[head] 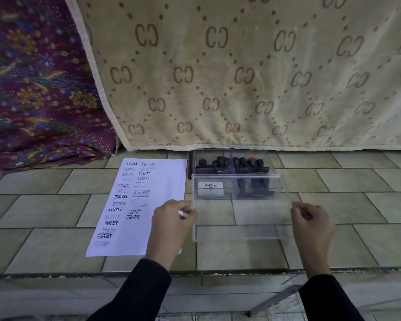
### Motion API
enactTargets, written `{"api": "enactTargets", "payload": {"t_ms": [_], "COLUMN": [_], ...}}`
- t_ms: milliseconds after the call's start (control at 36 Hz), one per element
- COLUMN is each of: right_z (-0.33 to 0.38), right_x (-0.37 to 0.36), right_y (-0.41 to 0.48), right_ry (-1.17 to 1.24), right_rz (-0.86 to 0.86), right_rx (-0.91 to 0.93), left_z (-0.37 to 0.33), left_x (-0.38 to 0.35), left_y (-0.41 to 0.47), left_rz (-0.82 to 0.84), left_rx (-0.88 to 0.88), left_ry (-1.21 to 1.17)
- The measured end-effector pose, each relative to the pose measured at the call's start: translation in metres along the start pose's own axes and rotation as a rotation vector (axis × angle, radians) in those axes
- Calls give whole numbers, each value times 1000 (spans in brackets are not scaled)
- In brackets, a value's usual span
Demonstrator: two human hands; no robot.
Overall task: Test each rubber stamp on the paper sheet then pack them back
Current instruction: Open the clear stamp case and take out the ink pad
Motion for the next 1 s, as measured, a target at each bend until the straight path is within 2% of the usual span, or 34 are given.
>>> {"api": "enactTargets", "payload": {"t_ms": [222,389,1000], "right_z": [-25,-37,-47], "right_x": [4,-1,-10], "right_y": [-21,-28,-30], "right_ry": [23,-42,-200], "right_rz": [-16,53,173], "right_rx": [-50,-74,-6], "left_z": [21,34,47], "left_x": [-12,-18,-35], "left_y": [-34,-36,-24], "left_rz": [13,105,193], "left_rx": [8,17,72], "left_ry": [-30,77,163]}}
Point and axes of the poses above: each hand's wrist, its own y-axis towards the middle knuckle, its own x-axis out of the back of the hand, z = x × y, the point moved 4 cm from there along y, towards the middle knuckle, and after that the axes turned 4 degrees about y, right-handed, at the moved point
